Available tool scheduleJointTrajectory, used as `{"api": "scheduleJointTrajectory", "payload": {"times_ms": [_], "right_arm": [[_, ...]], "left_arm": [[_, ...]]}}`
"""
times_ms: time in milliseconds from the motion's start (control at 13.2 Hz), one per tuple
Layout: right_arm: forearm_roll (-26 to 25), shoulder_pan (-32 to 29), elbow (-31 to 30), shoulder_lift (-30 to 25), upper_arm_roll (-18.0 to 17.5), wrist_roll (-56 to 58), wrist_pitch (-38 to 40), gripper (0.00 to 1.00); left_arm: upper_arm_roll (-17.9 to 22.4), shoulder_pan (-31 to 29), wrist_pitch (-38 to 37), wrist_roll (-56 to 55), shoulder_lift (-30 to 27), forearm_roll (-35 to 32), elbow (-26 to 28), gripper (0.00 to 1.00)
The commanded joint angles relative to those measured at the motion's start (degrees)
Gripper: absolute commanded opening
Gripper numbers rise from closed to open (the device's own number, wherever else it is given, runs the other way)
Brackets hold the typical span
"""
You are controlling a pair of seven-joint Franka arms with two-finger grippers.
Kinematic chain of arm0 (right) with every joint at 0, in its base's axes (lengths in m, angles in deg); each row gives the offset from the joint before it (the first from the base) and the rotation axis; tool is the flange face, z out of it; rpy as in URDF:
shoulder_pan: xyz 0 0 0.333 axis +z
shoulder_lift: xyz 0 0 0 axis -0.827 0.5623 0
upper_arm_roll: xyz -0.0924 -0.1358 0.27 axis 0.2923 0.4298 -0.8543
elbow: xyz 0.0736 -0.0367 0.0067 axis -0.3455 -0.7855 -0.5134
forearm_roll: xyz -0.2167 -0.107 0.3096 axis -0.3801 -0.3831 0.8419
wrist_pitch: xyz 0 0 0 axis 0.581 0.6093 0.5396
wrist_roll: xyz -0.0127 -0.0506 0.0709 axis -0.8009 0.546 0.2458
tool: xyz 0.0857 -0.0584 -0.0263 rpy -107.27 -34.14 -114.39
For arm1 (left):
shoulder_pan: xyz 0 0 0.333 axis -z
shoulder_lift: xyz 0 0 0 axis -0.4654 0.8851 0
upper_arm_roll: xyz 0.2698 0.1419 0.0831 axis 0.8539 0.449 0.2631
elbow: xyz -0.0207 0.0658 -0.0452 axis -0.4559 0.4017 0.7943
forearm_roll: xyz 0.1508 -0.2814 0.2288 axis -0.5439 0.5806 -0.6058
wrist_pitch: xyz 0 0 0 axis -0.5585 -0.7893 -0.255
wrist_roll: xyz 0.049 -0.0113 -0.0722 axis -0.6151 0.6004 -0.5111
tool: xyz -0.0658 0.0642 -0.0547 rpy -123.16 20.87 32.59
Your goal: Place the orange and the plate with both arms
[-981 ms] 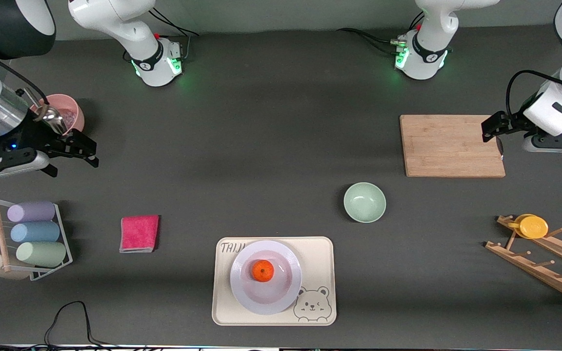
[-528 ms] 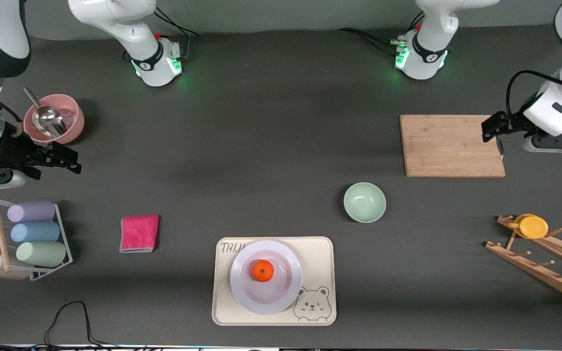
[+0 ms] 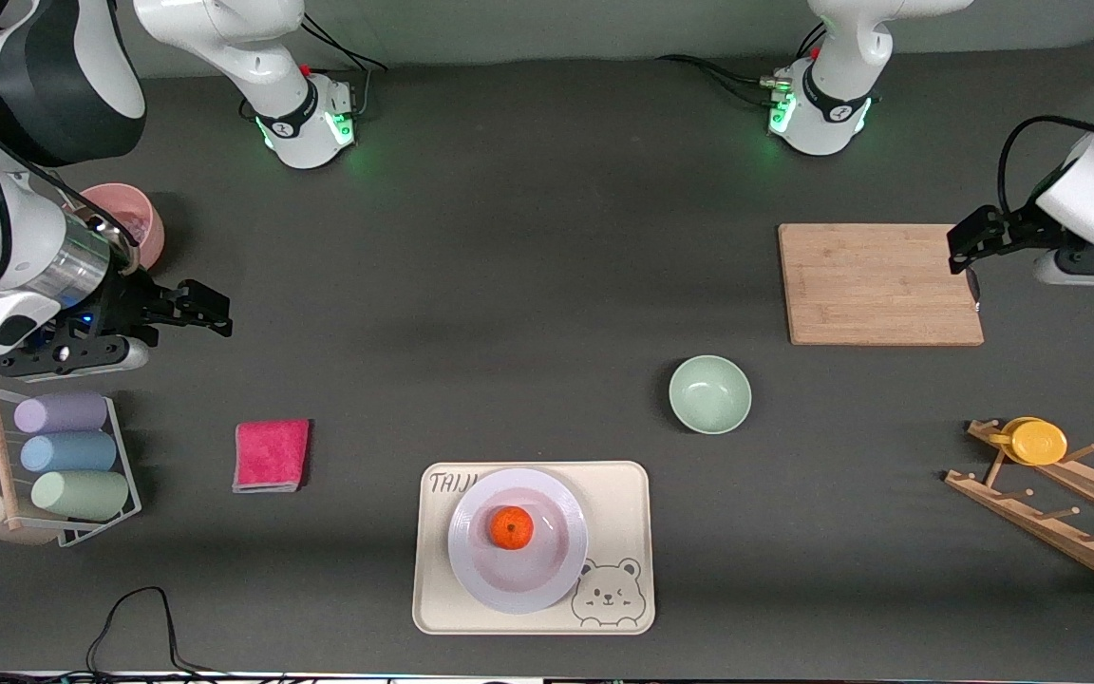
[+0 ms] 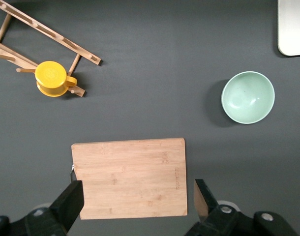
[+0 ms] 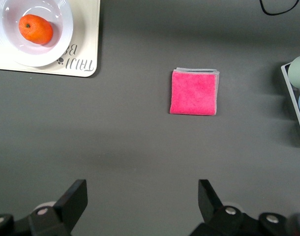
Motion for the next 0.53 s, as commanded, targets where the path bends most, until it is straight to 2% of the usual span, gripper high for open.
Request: {"api": "scheduleJointTrajectory", "payload": {"times_ms": [0, 302, 453], "right_arm": [[-1.24, -3.17, -0.86, -2.17, -2.06, 0.67, 0.94, 1.0], [-1.59, -4.05, -0.33, -2.44, -1.98, 1.11, 1.03, 1.0], [-4.3, -4.05, 0.99, -2.18, -1.55, 6.53, 0.94, 1.0]], "left_arm": [[0.3, 0.21, -2.76, 0.74, 1.15, 1.07, -2.85, 1.0], [0.56, -0.14, -3.73, 0.83, 1.15, 2.21, -2.85, 1.0], [0.56, -0.23, -4.77, 0.74, 1.15, 2.21, -2.85, 1.0]]}}
